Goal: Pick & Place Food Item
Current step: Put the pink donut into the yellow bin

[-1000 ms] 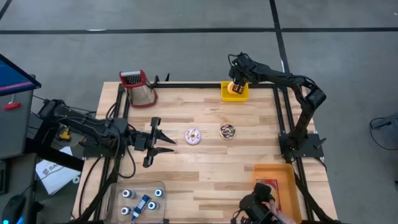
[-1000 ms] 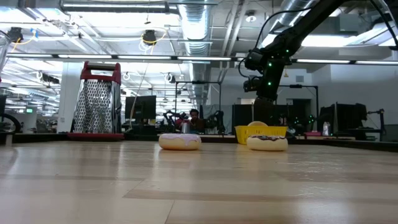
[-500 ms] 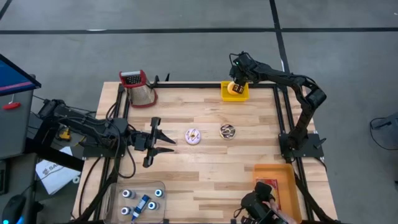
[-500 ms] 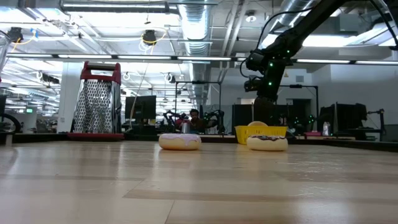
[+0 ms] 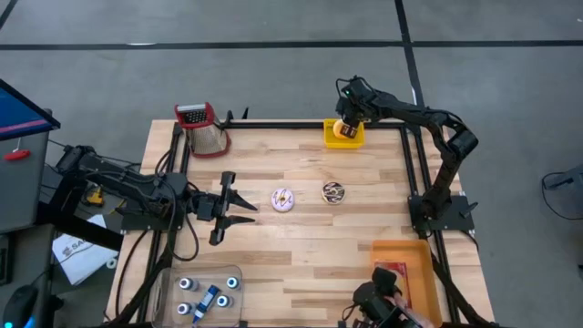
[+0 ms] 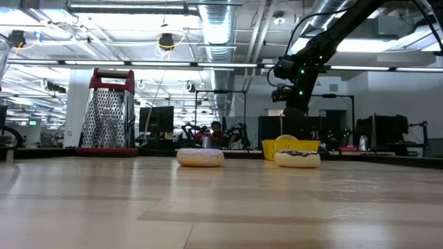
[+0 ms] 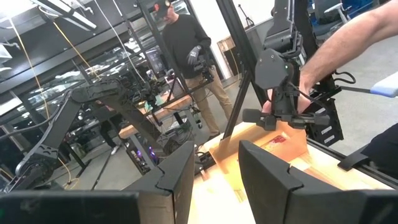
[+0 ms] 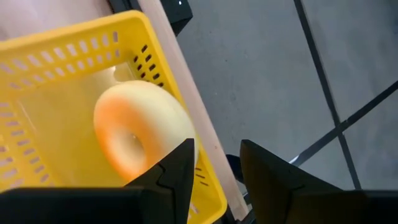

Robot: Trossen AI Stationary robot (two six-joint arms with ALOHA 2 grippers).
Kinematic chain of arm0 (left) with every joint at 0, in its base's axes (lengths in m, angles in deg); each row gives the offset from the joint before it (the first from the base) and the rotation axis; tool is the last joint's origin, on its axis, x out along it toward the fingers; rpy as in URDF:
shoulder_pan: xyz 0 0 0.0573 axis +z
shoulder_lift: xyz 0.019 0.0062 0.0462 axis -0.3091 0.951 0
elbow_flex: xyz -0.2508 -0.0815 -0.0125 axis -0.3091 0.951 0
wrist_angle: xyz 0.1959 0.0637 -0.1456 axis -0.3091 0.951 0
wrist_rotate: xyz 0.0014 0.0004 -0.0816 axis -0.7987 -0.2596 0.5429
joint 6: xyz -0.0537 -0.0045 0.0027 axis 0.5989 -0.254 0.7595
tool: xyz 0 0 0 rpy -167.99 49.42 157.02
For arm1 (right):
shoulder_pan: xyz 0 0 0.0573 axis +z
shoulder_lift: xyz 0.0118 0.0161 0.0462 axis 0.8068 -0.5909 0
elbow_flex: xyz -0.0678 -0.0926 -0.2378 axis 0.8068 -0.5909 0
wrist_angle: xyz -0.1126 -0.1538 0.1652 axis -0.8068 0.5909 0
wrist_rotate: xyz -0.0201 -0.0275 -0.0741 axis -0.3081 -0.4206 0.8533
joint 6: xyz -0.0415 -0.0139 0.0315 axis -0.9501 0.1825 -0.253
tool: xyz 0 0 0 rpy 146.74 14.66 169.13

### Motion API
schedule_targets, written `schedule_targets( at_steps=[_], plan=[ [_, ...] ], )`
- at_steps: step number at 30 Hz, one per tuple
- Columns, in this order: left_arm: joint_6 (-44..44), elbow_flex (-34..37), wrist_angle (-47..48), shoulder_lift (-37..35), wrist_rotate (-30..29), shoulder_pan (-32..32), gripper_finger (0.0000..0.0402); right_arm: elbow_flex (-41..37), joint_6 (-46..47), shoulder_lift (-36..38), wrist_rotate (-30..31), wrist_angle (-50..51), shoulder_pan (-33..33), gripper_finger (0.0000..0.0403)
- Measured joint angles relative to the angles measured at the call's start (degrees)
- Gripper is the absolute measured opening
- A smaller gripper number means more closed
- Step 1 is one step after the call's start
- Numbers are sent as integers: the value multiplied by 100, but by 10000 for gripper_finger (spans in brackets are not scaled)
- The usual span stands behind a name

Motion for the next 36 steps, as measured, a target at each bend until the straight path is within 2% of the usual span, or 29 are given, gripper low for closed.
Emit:
schedule_targets(
  at_steps=[21,26,36],
  plan=[
    [-2,0,0,0,0,1,120,1,111,-28,-144,523,319,123],
    [-2,0,0,0,-1,-2,120,0,107,-28,22,86,340,123],
    [-88,0,0,0,-2,1,120,2,73,-73,0,-493,-96,123]
  ],
)
